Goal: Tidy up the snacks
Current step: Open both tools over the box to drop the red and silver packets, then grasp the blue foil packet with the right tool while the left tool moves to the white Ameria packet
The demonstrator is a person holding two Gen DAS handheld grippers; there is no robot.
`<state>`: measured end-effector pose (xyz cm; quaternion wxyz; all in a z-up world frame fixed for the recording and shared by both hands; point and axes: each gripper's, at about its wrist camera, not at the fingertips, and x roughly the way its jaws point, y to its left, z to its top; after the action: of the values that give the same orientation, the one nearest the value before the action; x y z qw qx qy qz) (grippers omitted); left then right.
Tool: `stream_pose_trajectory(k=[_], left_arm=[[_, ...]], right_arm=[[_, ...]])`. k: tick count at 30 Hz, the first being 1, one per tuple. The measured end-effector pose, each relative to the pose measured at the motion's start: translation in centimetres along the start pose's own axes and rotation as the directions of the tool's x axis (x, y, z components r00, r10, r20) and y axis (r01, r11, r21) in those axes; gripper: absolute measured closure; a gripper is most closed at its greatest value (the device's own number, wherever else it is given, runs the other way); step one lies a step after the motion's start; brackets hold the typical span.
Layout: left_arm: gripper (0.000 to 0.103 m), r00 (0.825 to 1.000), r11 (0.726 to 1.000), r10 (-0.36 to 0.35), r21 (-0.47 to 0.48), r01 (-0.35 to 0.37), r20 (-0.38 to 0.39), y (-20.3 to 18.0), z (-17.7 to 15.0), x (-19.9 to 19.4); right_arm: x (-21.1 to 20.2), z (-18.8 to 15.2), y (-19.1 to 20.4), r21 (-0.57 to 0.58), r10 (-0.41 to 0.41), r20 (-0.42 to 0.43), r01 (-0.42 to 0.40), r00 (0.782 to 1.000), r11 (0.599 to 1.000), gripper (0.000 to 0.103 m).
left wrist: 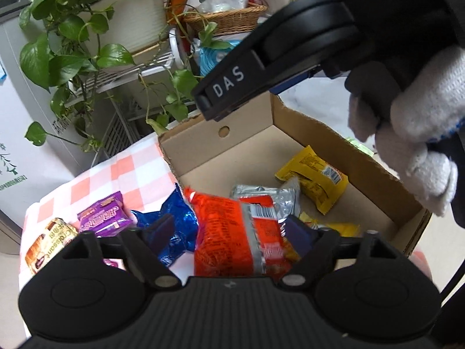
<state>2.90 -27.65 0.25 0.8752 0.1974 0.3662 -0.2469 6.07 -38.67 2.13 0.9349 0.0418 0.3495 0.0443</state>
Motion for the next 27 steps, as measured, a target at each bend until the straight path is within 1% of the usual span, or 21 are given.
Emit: stream_pose_trajectory(k=[4, 8, 15, 23, 27], left_arm=[[0.013, 1.000, 1.000, 0.001, 0.005, -0.001, -0.007, 0.3, -0.1, -0.3], [0.013, 1.000, 1.000, 0.001, -0.020, -0.001, -0.008, 1.5, -0.6, -0.9], [0.012, 0.999, 0.996, 0.041, -0.080, -0.042, -0.023, 5.0, -2.1, -1.9], [0.012, 0.996, 0.987, 0.078, -0.135, -0.083, -0.046, 8.8, -4.5, -3.3], [0.012, 0.994, 0.987, 0.089, -0.131, -0.097, -0.065, 9.8, -5.7, -3.7]], right_arm=[[0.0, 0.1, 0.0, 0.015, 0.009, 0.007, -0.009, 1.000, 1.000, 0.028], [0.0, 0.1, 0.2, 0.012, 0.017, 0.009, -0.018, 1.000, 1.000, 0.026], [0.2, 0.2, 1.1, -0.012, 0.046, 0.011, -0.046, 0.999, 0.999, 0.024], [0.7, 0.3, 3.0, -0.060, 0.102, 0.008, -0.102, 0.995, 0.993, 0.023], [1.0, 0.3, 3.6, -0.052, 0.150, -0.006, -0.150, 0.989, 0.987, 0.023]])
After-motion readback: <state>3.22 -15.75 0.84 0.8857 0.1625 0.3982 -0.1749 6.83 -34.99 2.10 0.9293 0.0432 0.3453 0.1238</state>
